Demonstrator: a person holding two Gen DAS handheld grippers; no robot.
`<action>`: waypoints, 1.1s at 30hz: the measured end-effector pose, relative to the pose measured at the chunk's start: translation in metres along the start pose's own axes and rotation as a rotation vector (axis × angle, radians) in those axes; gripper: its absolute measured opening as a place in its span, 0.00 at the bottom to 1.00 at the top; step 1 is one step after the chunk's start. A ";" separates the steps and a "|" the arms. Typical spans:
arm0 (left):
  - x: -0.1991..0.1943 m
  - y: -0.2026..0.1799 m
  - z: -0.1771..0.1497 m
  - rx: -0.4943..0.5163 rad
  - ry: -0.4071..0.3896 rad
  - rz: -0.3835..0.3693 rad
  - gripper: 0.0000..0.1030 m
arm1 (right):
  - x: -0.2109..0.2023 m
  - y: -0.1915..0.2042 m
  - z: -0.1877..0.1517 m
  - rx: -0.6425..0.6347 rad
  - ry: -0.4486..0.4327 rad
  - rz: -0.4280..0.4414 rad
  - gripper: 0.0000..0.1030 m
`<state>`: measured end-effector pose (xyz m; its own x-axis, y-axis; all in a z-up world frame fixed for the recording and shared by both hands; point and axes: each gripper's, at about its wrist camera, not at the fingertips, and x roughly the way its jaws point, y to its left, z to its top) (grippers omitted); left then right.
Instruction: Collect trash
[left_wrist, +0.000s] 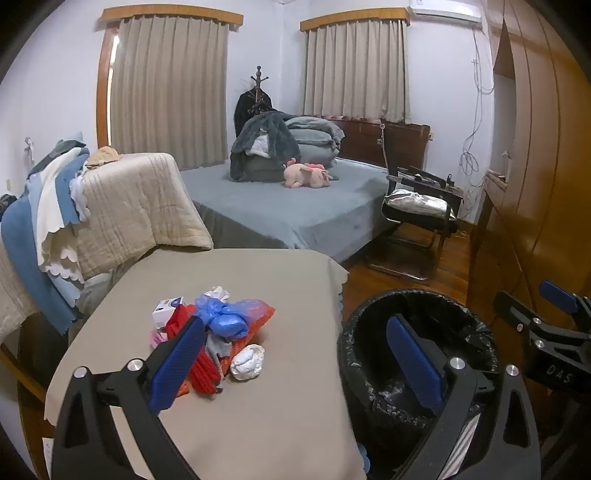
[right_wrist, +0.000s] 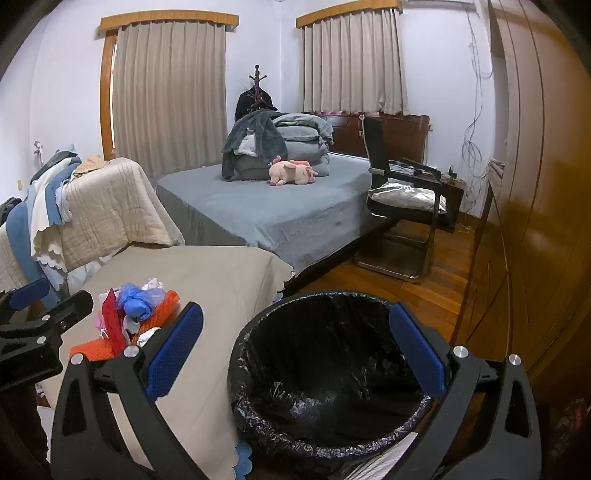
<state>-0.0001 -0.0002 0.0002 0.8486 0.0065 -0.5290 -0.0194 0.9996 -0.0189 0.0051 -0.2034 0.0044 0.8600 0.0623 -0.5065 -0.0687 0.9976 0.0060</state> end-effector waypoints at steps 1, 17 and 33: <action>0.000 0.000 0.000 0.002 -0.001 0.001 0.94 | 0.000 0.000 0.000 0.000 -0.002 0.001 0.95; -0.002 0.005 0.001 -0.004 -0.006 0.002 0.94 | 0.002 0.002 0.000 -0.006 0.001 -0.002 0.95; -0.001 0.004 0.001 0.000 -0.005 0.002 0.94 | 0.001 0.002 0.000 -0.007 0.002 0.000 0.95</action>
<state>-0.0007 0.0039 0.0013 0.8510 0.0083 -0.5250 -0.0210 0.9996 -0.0182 0.0056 -0.2015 0.0038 0.8589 0.0623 -0.5084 -0.0724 0.9974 -0.0002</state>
